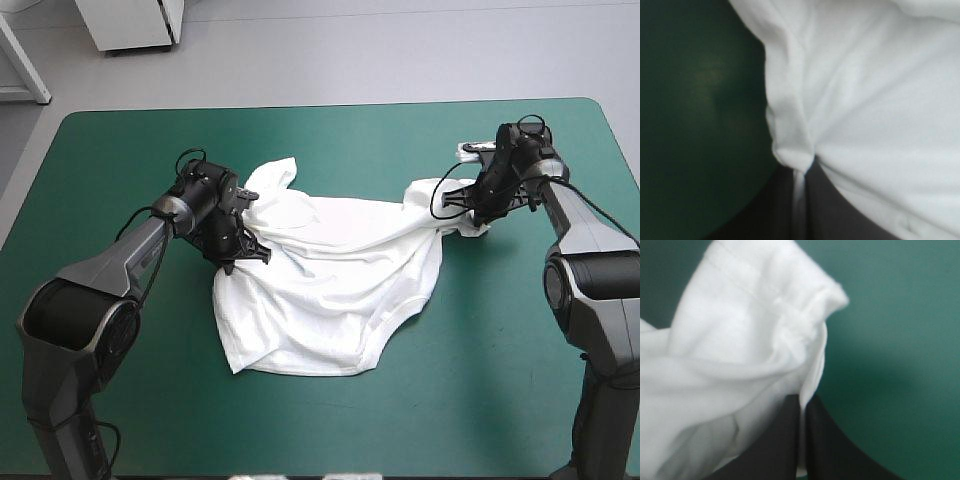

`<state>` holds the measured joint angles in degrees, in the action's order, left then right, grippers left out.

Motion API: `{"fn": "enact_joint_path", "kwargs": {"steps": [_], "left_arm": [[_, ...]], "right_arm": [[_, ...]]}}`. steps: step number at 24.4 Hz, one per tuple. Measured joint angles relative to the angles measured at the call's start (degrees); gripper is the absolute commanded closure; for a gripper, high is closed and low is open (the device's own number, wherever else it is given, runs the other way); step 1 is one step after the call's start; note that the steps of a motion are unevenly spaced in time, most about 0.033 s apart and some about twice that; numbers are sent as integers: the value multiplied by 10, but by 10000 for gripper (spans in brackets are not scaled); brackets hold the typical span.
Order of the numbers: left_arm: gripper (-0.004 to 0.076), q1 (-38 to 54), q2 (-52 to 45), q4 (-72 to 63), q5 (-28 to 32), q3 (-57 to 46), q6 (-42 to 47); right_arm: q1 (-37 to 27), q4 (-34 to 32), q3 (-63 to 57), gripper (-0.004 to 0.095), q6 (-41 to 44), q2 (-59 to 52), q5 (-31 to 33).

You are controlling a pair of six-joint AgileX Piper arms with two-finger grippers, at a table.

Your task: Fold the cloth

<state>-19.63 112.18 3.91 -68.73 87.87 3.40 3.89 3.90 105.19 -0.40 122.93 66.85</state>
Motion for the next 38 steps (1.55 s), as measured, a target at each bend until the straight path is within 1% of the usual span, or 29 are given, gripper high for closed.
{"fn": "enact_joint_path", "kwargs": {"steps": [4,7,15,21,24,29,32,35,38], "left_arm": [[733,0,0,18,1,6,-2],[733,1,-4,50,-4,30,-2],[733,1,-64,63,-16,135,-11],[733,1,-151,59,-31,238,-34],[733,1,-202,59,-31,311,-41],[733,1,-257,43,-31,435,-67],[733,1,-270,14,-31,507,-83],[733,1,-277,-21,-21,584,-101],[733,1,-281,-39,-2,631,-110]], "right_arm": [[6,10,-12,925,4,-16,14],[7,19,-18,925,4,-51,29],[7,22,-20,925,4,-211,38],[7,22,-10,925,-16,-350,51],[7,25,35,925,-32,-407,52],[7,54,185,925,-51,-440,51],[7,77,278,925,-70,-441,43],[7,81,355,925,-76,-444,28],[7,81,397,925,-80,-448,15]]}}
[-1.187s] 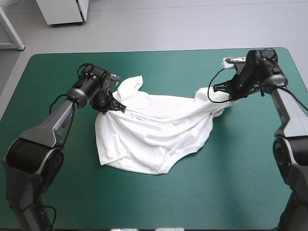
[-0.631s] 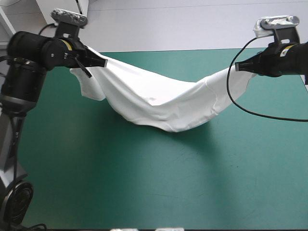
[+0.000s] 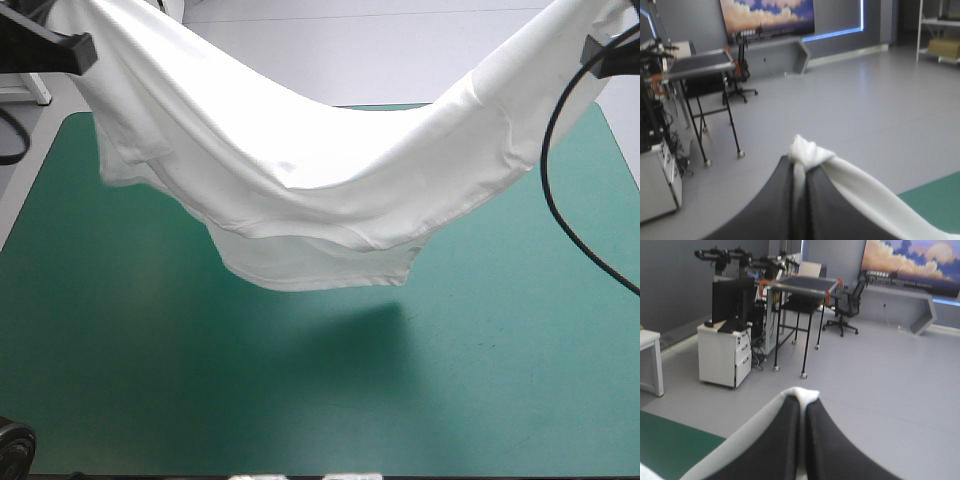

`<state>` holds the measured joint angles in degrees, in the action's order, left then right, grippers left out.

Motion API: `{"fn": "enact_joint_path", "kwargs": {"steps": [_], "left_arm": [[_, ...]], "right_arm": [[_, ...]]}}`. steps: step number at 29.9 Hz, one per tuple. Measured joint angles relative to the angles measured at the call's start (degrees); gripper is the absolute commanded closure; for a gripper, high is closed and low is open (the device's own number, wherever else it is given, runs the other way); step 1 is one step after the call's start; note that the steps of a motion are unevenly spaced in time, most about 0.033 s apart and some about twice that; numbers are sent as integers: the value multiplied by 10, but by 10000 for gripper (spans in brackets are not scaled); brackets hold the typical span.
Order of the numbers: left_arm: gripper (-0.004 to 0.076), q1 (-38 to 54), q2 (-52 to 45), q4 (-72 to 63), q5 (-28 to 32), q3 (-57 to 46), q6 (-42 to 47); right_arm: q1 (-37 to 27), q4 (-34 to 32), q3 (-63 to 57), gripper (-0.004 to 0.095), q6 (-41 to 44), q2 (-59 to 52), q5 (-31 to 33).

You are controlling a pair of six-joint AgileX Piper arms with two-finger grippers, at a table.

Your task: Fold the cloth

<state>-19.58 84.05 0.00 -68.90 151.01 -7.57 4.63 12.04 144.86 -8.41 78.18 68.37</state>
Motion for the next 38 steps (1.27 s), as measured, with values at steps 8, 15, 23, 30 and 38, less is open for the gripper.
{"fn": "enact_joint_path", "kwargs": {"steps": [8,15,23,30,38], "left_arm": [[733,0,-15,-40,2,38,-6],[733,0,13,-23,-31,-2,1],[733,0,116,-6,-31,-181,17],[733,0,235,10,-30,-272,19],[733,4,352,89,45,-273,68]], "right_arm": [[0,2,41,925,-4,-4,-4],[0,-18,22,925,12,20,37],[0,-29,-115,925,39,116,37],[0,-31,-185,925,41,228,33],[0,-31,-189,925,48,357,-17]]}}
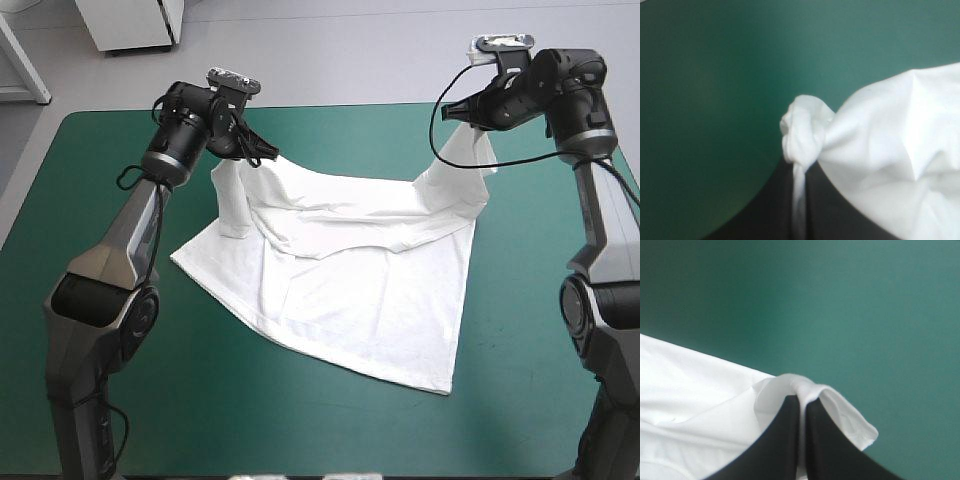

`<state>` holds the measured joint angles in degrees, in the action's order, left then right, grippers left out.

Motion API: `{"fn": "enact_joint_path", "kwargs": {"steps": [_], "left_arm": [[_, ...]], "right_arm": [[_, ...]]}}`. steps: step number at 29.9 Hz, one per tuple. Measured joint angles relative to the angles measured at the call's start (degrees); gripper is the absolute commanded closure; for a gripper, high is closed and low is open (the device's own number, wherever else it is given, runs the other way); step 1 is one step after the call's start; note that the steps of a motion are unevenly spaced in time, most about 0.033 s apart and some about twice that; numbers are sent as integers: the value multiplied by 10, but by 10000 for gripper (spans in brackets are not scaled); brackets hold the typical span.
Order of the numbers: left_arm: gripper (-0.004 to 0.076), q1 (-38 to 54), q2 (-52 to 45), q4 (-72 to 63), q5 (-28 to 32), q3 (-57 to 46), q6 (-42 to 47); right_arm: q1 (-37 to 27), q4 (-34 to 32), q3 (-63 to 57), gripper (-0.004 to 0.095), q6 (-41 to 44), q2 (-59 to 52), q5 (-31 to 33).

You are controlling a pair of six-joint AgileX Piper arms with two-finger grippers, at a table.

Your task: Fold the cloth

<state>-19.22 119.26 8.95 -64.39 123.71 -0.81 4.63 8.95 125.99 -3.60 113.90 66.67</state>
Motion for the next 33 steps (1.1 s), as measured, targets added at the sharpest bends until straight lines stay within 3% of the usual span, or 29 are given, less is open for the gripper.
{"fn": "enact_joint_path", "kwargs": {"steps": [9,16,19,24,27,33], "left_arm": [[733,31,118,4,30,0,36],[724,42,141,3,74,0,38],[634,42,141,5,91,0,38],[377,42,142,-17,57,22,38],[281,42,142,-33,19,53,37],[280,42,142,-22,-55,138,37]], "right_arm": [[0,-7,0,925,7,112,-6],[-1,-19,0,885,21,160,-4],[-2,-19,0,717,21,164,-4],[-9,-4,15,411,21,165,18],[-14,-3,36,373,30,164,38],[-15,-5,56,398,36,126,45]]}}
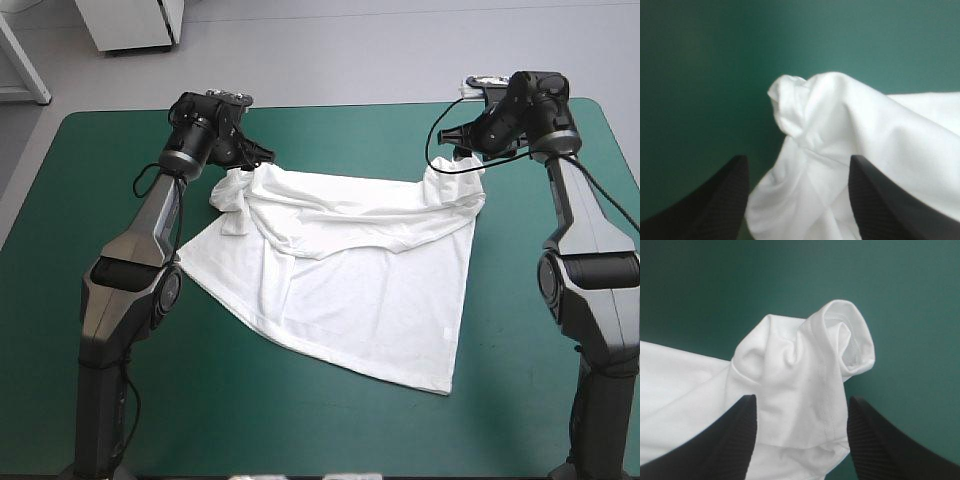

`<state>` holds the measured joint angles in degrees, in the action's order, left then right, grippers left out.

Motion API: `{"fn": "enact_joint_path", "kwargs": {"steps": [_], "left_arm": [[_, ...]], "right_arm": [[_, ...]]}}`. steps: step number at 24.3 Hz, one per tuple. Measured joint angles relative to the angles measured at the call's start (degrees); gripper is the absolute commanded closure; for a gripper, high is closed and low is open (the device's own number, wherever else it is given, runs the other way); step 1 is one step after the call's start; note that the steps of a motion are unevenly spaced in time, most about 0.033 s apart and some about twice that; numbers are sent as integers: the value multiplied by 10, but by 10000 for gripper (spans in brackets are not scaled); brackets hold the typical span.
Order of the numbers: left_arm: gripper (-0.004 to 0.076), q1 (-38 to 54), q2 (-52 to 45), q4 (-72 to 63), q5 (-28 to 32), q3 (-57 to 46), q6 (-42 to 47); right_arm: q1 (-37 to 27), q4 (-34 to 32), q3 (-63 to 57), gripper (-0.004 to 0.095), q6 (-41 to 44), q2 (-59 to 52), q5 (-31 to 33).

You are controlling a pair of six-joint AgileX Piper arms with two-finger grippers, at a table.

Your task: Fold the cloth

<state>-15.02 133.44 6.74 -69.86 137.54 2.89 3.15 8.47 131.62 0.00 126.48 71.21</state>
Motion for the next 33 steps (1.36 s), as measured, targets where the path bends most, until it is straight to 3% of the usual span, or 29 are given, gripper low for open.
{"fn": "enact_joint_path", "kwargs": {"steps": [5,9,17,25,29,33], "left_arm": [[287,0,-12,10,-13,16,1],[288,0,-48,10,-14,-34,1],[288,0,-180,45,-13,-287,1],[288,3,-380,56,-12,-526,-25],[288,72,-378,-43,8,-548,-60],[288,106,-335,-47,26,-549,-71]], "right_arm": [[0,-3,0,416,3,-47,3],[0,-4,-34,418,4,-84,2],[0,21,-163,422,5,-179,5],[15,71,-337,422,-24,-295,4],[30,74,-373,422,-34,-340,4],[30,76,-375,422,-34,-353,4]]}}
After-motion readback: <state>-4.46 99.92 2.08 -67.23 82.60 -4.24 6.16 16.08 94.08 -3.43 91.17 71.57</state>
